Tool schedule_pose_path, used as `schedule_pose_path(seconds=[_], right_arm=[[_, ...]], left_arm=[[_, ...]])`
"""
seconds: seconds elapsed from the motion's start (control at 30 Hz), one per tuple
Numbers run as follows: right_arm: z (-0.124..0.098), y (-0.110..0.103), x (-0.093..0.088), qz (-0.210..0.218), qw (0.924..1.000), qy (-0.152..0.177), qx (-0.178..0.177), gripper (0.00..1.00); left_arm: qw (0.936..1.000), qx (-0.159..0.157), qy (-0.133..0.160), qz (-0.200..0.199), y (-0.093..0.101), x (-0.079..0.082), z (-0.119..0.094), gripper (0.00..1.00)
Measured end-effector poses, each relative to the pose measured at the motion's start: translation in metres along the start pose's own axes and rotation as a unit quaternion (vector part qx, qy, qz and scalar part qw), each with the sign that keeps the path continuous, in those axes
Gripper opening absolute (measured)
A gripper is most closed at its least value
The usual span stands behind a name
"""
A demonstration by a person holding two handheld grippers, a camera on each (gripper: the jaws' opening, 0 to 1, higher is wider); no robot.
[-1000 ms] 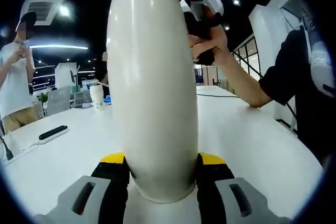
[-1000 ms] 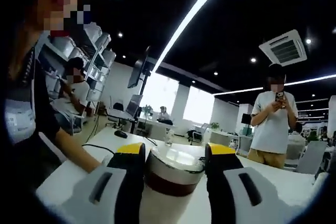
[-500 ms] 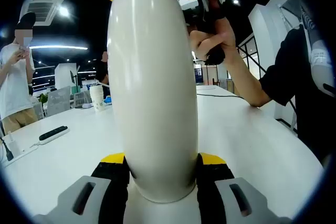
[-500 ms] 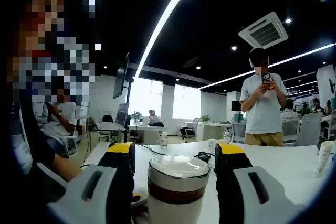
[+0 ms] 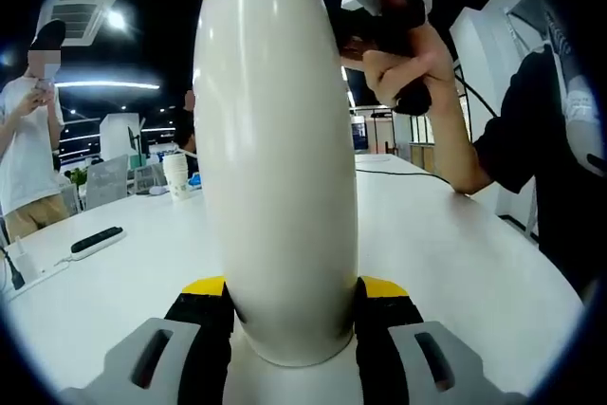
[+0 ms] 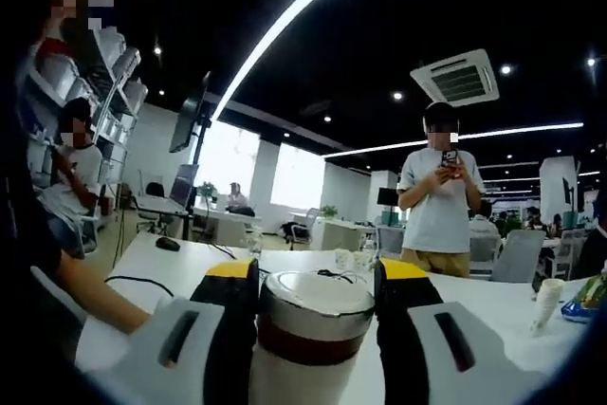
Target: Grasp the water cup twist off the cup lid place the cup lid on the table
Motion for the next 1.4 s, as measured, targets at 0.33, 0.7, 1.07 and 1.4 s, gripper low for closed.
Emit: schedule_pose_path(seconds=[0.33,0.7,1.07,1.4], right_arm=[[-0.002,-0.004,-0.001,0.032,0.9876,0.019,0.153,0.51],[0.000,-0.001,-0.011,0.052,0.9932,-0.057,0.087,0.69],[-0.003,-0.003,-0.008,-0.034,0.9962,-0.049,-0.063,0.67],[-0.002,-0.001,-0.010,-0.020,0.9988,-0.044,-0.012,0.52]], left_arm=[[1.0000,-0.001,0.000,-0.001,0.011,0.002,0.006,0.51],[1.0000,-0.003,0.001,0.001,0.006,0.002,0.004,0.52],[1.0000,0.000,-0.001,0.002,-0.004,0.000,0.001,0.52],[1.0000,0.000,-0.001,0.001,0.007,0.002,0.006,0.52]])
Point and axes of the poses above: the point that each gripper's makers call its tool centre point, and the gripper's own axes: z roughly forward along the fingers, y roughly to its right, x roughly out of its top, the point moved 2 cm from there along -z, roughly backward along the fingers, and after that the axes turned 15 degrees about -x, right-handed, at the moved point
